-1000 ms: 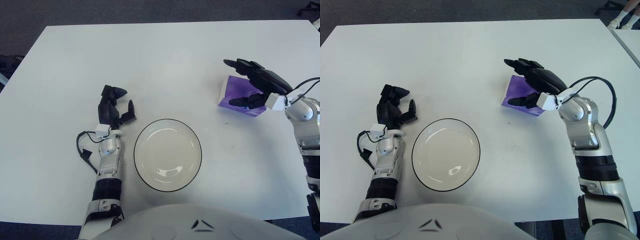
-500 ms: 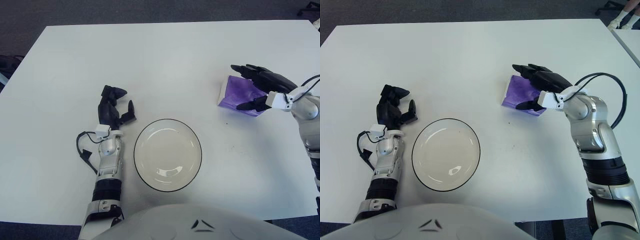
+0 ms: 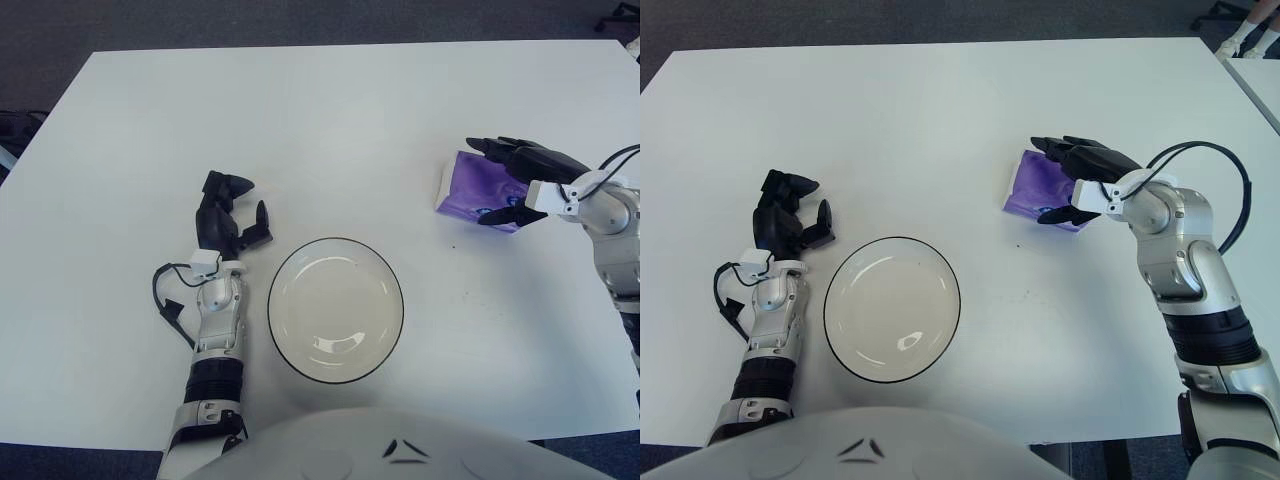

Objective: Put the tissue paper into the plate.

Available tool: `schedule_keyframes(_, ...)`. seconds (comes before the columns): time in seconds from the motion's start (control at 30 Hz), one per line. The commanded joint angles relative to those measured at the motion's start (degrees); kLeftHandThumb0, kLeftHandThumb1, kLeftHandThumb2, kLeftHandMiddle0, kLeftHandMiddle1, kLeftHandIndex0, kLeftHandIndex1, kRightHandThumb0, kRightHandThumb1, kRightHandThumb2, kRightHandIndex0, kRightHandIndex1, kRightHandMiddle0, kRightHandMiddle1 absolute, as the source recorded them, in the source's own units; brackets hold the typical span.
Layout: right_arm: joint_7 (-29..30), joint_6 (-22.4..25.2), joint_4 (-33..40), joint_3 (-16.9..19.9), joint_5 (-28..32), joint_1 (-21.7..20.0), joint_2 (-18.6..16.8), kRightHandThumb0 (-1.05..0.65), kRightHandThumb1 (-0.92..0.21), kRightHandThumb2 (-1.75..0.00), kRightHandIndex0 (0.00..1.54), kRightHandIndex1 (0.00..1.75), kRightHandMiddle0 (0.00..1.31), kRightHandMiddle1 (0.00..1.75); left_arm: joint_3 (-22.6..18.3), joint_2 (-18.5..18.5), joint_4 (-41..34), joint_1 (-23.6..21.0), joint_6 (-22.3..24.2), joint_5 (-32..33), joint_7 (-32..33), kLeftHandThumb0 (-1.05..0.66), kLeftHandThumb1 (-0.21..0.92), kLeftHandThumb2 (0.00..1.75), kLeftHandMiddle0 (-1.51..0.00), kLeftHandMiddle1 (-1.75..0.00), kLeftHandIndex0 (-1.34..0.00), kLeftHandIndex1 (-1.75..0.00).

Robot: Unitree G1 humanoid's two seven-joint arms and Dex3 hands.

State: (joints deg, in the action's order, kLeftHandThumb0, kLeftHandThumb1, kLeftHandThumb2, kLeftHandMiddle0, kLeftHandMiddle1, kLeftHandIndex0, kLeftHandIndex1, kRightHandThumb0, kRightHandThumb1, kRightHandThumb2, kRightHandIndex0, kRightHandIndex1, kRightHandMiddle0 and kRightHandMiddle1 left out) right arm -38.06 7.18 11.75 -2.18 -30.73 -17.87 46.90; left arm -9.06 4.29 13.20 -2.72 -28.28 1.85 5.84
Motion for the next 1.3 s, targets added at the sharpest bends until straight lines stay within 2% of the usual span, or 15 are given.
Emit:
schedule_keyframes(0.0,-2.2,-1.1,-1.4,-1.5,-1.5,-1.2,3.2,-1.0,-0.5,-0.53,0.0,0.0,0.0,0.0,-0.1,1.7,6.7,9.7,2.0,0.3,0.4,-0.01,0.27,1.28,-0.72,-1.44,-0.51,-1.75)
schedule_keyframes(0.23,-4.1,-2.6,-3.3,-3.0,-1.3,-2.8,5.2,-1.0,-0.48,-0.56,0.0,0.0,0.0,0.0,-0.2,1.9,6.7,9.8,2.1,0.9,0.2,-0.01,0.26,1.28,-0.73,-1.43,-0.52,-1.75)
schedule_keyframes(0.47,-3.2,-5.8,-6.3,-3.8,-1.2,-4.2,5.8,-1.02,-0.49,-0.57,0.0,0.0,0.0,0.0,-0.1,2.2,6.6,9.8,2.3,0.8,0.5,-0.01,0.26,1.29,-0.74,-1.42,-0.52,-1.75)
schedule_keyframes(1.03,3.3,-13.7,-15.0,-8.3,-3.9,-6.4,3.2,-1.02,-0.49,-0.58,0.0,0.0,0.0,0.0,0.1,2.6,4.9,11.1,3.5,-0.6,2.1,-0.01,0.27,1.28,-0.72,-1.44,-0.52,-1.75)
schedule_keyframes(1.17,8.0,-17.6,-21.9,-11.6,-6.7,-7.5,1.6,-1.03,-0.5,-0.58,0.0,0.0,0.0,0.0,0.1,2.8,4.5,11.5,3.7,-0.4,2.2,0.0,0.28,1.27,-0.72,-1.43,-0.51,-1.75)
schedule_keyframes(1.27,13.3,-21.4,-30.7,-14.8,-9.6,-10.3,-0.3,-1.03,-0.5,-0.59,0.0,0.0,0.0,0.0,0.1,2.9,4.3,11.7,3.6,-0.4,2.3,0.0,0.28,1.27,-0.72,-1.43,-0.5,-1.75)
